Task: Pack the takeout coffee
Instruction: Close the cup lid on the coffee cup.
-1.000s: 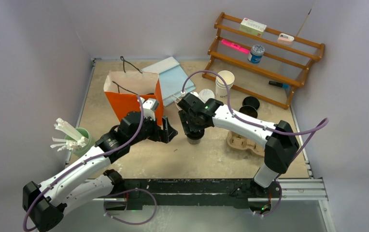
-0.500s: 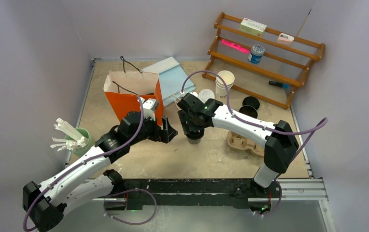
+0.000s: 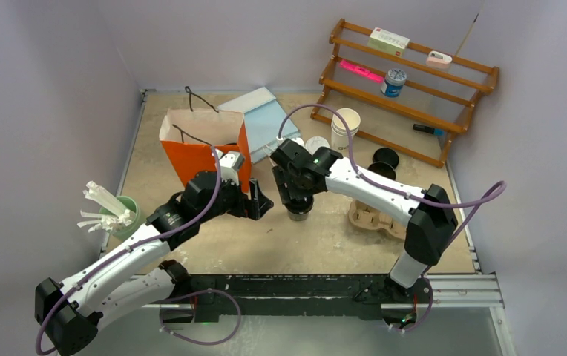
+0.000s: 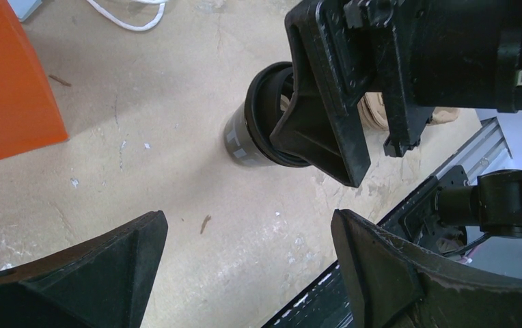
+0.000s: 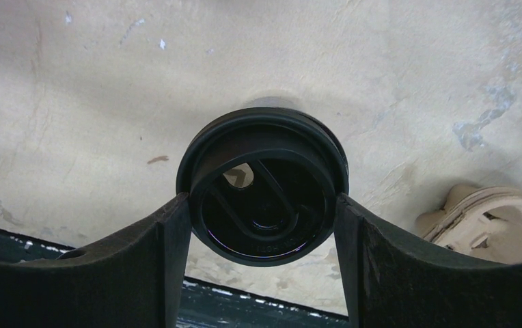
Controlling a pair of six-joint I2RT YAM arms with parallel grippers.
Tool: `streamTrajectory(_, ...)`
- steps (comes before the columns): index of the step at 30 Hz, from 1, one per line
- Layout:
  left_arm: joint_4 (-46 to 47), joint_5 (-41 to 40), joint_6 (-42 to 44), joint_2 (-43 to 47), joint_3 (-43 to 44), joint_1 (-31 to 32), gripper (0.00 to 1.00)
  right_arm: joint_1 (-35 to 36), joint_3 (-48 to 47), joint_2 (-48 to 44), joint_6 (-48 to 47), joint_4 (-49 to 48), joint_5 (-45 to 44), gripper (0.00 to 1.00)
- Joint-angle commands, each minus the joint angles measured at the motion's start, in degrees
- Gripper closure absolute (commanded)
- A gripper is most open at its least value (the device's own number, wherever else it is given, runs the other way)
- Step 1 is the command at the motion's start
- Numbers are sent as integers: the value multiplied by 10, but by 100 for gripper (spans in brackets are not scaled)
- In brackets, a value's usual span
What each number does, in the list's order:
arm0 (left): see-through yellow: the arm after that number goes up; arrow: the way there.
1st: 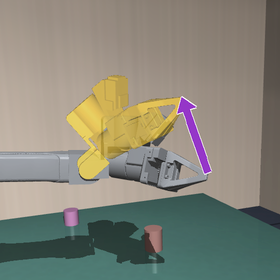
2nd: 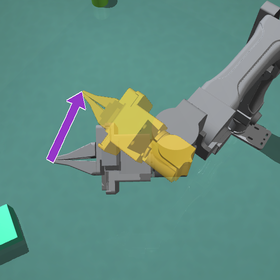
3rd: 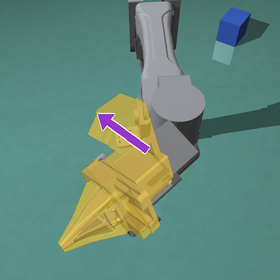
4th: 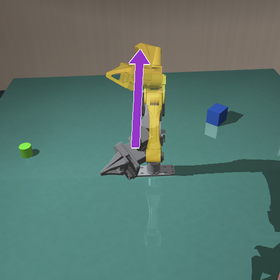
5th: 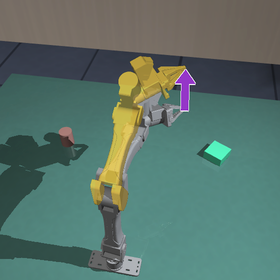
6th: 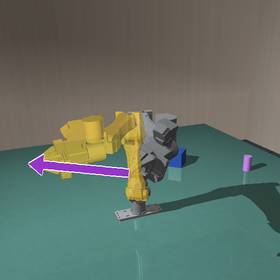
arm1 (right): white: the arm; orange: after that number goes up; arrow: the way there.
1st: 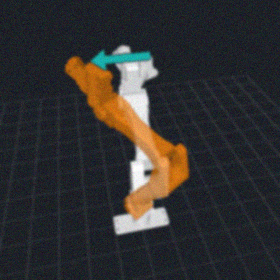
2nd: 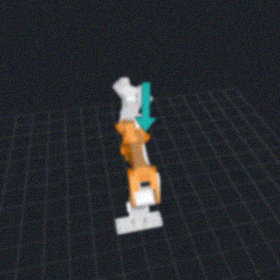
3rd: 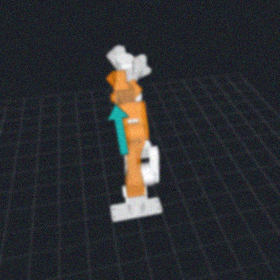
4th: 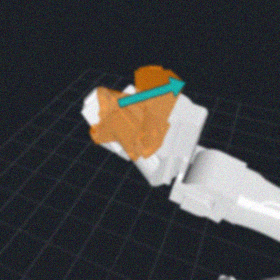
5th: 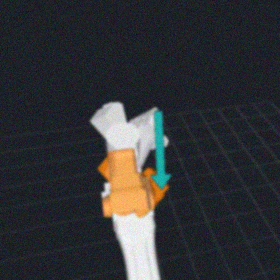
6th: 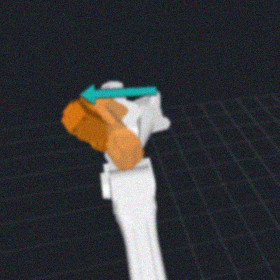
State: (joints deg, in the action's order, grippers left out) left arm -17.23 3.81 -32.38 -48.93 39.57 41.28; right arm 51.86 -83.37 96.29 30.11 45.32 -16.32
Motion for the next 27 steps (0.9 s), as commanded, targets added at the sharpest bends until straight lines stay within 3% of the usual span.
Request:
streamTrajectory(1,19,9,-4,0,2,-1,4,3,18,-19,18,20,10,41)
streamTrajectory(27,14,8,-4,8,-1,-1,4,3,59,-21,-4,-41,-17,44)
